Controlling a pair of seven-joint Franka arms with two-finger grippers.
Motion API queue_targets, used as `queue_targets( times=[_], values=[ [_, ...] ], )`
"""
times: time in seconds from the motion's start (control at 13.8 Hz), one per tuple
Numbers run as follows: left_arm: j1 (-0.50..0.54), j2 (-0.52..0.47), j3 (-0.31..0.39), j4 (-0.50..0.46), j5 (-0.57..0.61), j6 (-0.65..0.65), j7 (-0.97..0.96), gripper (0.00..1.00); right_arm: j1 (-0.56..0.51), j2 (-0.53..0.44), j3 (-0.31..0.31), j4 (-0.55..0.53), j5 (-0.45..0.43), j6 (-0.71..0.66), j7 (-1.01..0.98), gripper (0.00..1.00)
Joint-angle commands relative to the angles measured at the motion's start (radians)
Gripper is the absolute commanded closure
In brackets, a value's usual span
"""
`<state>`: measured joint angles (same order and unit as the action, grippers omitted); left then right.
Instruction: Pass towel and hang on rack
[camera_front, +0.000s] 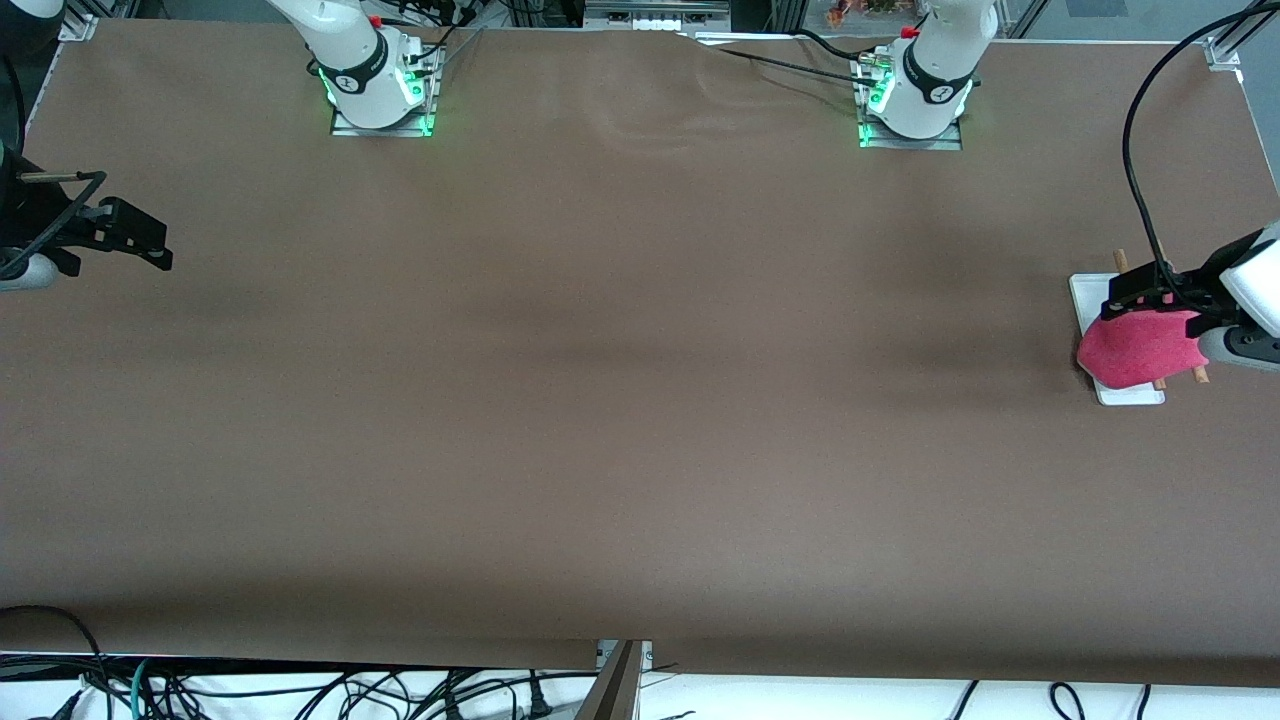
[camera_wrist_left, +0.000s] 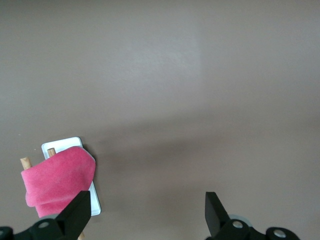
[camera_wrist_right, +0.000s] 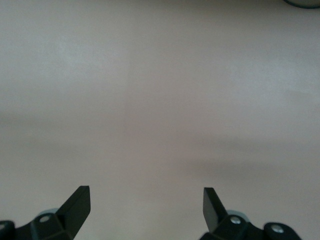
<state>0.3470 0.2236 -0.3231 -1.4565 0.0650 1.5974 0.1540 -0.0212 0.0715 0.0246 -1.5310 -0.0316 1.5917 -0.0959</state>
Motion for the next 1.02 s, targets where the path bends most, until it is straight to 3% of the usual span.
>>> queue_targets(
  times=[0.0, 0.15, 0.36, 0.94],
  values=[
    [-0.188, -0.064, 0.198, -0.040, -0.020, 0.009, -0.056, 0.00, -0.013, 0.008, 0.006, 0.020, 0.019, -0.010, -0.001, 0.00],
    [-0.285, -0.108, 0.287, -0.100, -0.028, 0.039, -0.057, 0.00, -0.013, 0.008, 0.006, 0.020, 0.019, -0.010, -0.001, 0.00],
    [-0.333, -0.255, 0.345, -0.333, -0.037, 0.208, -0.073, 0.00, -0.013, 0.013, 0.006, 0.021, 0.018, -0.010, -0.001, 0.00],
    [-0.372, -0.273, 0.345, -0.341, -0.036, 0.171, -0.159, 0.00, -0.014, 0.017, 0.001, 0.023, 0.019, -0.010, -0.001, 0.00]
  ],
)
